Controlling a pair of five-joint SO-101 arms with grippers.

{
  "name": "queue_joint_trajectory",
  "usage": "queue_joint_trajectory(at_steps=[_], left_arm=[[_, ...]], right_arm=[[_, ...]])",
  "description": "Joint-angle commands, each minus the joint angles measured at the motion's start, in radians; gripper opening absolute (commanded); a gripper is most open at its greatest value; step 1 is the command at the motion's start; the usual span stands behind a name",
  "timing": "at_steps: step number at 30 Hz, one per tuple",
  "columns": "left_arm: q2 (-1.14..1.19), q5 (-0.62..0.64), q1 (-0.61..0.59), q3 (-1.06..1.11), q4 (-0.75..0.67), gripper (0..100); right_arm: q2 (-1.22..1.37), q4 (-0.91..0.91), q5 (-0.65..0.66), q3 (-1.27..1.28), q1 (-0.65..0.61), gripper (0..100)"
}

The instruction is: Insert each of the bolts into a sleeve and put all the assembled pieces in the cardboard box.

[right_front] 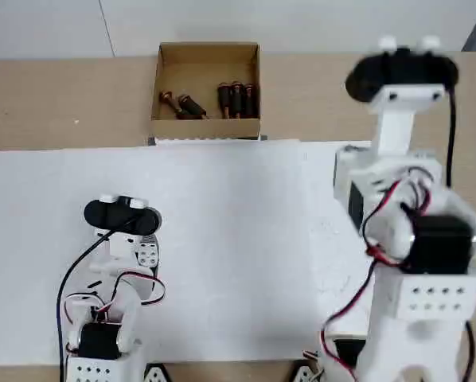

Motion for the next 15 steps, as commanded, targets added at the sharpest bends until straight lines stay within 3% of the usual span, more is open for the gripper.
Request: queue_joint_trajectory(at_steps=[1, 15], left_arm=[[-0.009, -0.003, 0.002, -0.004, -0.003, 1], [-0.009, -0.003, 0.002, -0.004, -0.003, 1]], right_arm=[[-0.163, -0.159, -0.006, 0.279, 0.018, 0.2], [-0.788, -0.509, -0.002, 1.174, 0.013, 0.2]])
